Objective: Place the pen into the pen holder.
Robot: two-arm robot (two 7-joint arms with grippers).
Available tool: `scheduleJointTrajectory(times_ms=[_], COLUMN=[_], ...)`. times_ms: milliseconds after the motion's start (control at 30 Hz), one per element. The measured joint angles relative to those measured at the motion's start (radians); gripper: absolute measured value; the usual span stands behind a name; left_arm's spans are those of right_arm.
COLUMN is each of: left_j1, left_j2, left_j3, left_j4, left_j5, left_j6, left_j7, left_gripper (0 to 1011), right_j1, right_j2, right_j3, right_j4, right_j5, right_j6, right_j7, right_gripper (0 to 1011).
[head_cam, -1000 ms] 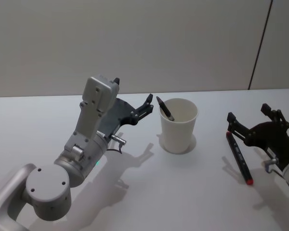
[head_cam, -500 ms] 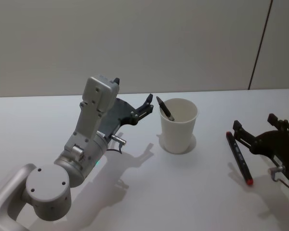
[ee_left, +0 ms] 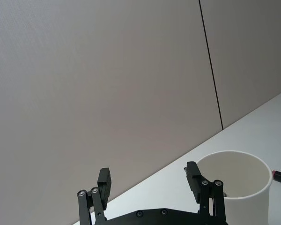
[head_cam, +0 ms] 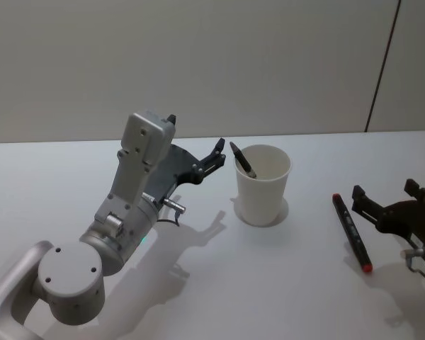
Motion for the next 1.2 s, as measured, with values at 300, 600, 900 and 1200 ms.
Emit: scheduleJointTrajectory(times_ms=[300,600,900,1200], left_j1=[0.000,0.000,0.000,0.000], left_j2=[0.000,0.000,0.000,0.000], left_j3=[0.000,0.000,0.000,0.000], left_j4=[0.000,0.000,0.000,0.000], left_j5=[0.000,0.000,0.000,0.000], left_j6=[0.000,0.000,0.000,0.000], left_j7=[0.000,0.000,0.000,0.000], left_gripper=[1001,1001,1001,1001], right_j1=[0.005,0.026,0.054,0.081], right_j2=[-0.017,-0.043,-0.068,-0.091], right_j3=[0.004,0.004,-0.002,-0.010], right_j4=[-0.013,-0.002,0.028,0.063], right_j5=[0.017,0.022,0.007,-0.022], right_j6=[0.094,0.179,0.244,0.279], right_j7=[-0.042,-0.067,-0.078,-0.080], right_gripper=[1001,1001,1001,1001])
